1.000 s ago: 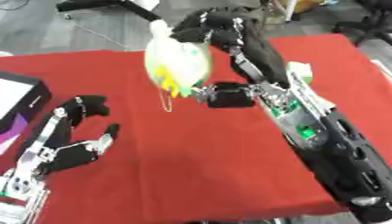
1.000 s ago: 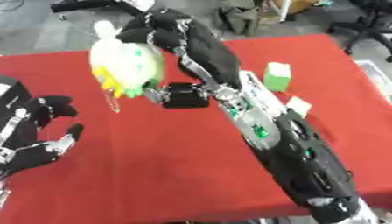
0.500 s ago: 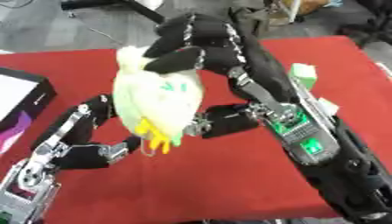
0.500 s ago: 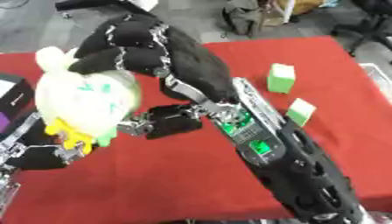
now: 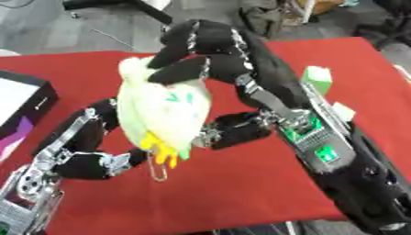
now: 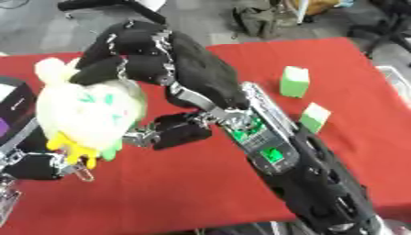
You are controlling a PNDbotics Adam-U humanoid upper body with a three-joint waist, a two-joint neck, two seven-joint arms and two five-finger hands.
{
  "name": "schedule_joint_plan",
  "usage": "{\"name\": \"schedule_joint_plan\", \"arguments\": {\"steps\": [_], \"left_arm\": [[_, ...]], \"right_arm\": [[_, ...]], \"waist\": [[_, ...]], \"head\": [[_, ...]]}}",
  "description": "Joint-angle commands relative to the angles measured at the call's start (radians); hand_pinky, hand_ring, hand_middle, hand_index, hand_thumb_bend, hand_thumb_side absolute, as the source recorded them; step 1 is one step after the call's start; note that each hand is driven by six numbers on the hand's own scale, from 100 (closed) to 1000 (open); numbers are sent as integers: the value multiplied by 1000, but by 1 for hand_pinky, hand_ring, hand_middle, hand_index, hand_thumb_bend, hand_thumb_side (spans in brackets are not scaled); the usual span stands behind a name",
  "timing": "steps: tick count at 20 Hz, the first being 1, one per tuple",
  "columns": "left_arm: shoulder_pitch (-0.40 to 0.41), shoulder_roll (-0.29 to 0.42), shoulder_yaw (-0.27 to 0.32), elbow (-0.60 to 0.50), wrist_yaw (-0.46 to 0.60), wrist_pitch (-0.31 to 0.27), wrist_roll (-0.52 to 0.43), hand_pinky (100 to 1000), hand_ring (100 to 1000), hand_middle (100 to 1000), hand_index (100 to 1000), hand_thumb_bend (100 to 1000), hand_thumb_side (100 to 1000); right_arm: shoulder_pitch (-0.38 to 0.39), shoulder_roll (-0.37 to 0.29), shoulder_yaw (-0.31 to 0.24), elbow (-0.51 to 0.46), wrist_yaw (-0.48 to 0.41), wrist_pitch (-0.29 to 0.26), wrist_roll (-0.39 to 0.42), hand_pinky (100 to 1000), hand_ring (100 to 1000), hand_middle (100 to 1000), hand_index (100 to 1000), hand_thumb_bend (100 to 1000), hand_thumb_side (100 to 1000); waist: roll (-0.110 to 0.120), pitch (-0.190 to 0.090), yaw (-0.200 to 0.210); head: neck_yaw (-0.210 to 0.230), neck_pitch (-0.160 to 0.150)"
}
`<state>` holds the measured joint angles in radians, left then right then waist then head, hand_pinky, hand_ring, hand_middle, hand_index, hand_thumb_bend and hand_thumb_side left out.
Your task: Pick up the objects with one hand, pass them to the other hand, and then place them into the box on the other side of the table.
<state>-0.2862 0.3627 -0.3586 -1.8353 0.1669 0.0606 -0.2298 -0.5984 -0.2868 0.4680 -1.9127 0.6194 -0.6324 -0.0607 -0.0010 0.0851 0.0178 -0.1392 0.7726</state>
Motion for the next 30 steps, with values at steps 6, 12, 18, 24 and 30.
{"name": "schedule_joint_plan", "arguments": {"steps": [6, 12, 18, 24, 30], "left_arm": [[-2, 46, 2, -42, -11, 10, -29, 899, 727, 643, 798, 606, 295], [-9, 46, -10, -53, -20, 22, -50, 901, 734, 649, 802, 611, 310], [-20, 47, -25, -56, -33, 41, -72, 905, 737, 656, 809, 639, 357], [-24, 51, -35, -62, -15, 46, -81, 907, 737, 659, 813, 698, 407], [-24, 48, -38, -63, 40, 26, -77, 909, 738, 663, 815, 725, 432]], "right_arm": [[-18, -15, 17, 124, 103, -61, -1, 738, 601, 433, 541, 152, 100], [-34, 18, 26, 234, 204, -93, -24, 737, 605, 442, 550, 161, 100], [-49, 44, 35, 287, 276, -119, -58, 723, 609, 447, 553, 165, 100], [-50, 49, 37, 310, 318, -125, -83, 725, 609, 448, 554, 167, 100], [-46, 51, 38, 334, 357, -130, -102, 721, 608, 449, 554, 166, 100]], "waist": [[3, -8, 3], [6, -8, 6], [8, -5, 8], [9, -4, 7], [10, -3, 4]], "head": [[-24, -3], [-18, -3], [-11, -3], [-8, -3], [-8, -3]]}}
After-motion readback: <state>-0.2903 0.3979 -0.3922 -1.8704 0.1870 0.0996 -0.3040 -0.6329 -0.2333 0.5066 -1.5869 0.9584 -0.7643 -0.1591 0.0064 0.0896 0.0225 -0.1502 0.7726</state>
